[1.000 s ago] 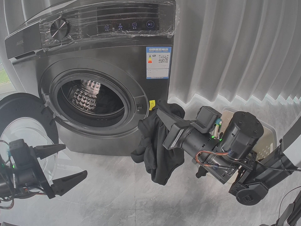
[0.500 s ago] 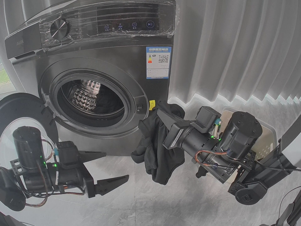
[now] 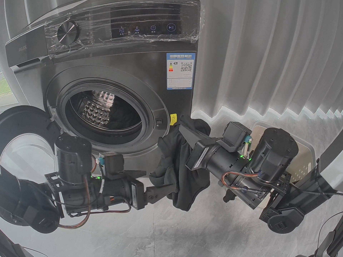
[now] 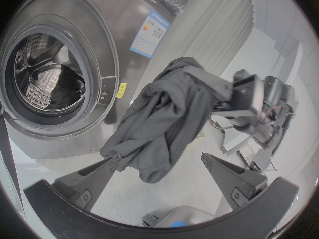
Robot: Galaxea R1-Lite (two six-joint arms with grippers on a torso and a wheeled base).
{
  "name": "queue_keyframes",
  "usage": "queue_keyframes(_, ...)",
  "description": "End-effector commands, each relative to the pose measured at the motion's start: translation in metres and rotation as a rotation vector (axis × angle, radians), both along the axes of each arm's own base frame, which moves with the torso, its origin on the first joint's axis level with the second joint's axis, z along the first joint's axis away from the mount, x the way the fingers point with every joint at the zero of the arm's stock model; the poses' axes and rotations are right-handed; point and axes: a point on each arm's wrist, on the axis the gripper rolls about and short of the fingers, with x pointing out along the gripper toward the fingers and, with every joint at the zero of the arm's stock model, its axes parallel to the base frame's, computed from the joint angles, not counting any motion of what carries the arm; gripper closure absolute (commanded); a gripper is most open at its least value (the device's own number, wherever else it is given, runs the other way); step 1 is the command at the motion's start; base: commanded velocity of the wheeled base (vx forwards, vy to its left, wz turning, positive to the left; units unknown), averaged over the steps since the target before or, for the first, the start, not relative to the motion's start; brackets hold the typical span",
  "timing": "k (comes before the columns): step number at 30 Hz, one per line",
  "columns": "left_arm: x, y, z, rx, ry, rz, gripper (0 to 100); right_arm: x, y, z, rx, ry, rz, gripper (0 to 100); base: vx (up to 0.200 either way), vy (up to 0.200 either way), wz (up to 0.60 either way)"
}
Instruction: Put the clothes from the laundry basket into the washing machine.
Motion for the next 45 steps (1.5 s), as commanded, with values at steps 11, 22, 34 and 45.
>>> queue_keyframes(11,0.038,-0.038,-0.034,0.046,0.025,0.134,0,-0.002,0.001,0.000,0.007,-0.006,0.008,100,0.000,0.000,0.00)
queue_keyframes(22,0.051,-0.045,-0.041,0.030,-0.015,0.197,0,-0.003,0.002,0.000,0.006,-0.005,0.011,100,0.000,0.000,0.00)
queue_keyframes(34,0.044,-0.051,-0.042,0.022,-0.019,0.167,100,-0.001,0.000,0.000,0.006,-0.007,0.001,100,0.000,0.000,0.00)
queue_keyframes(45,0.035,-0.053,-0.039,0.000,-0.043,0.147,100,0.010,-0.009,-0.004,-0.008,0.006,-0.042,100,0.000,0.000,0.00)
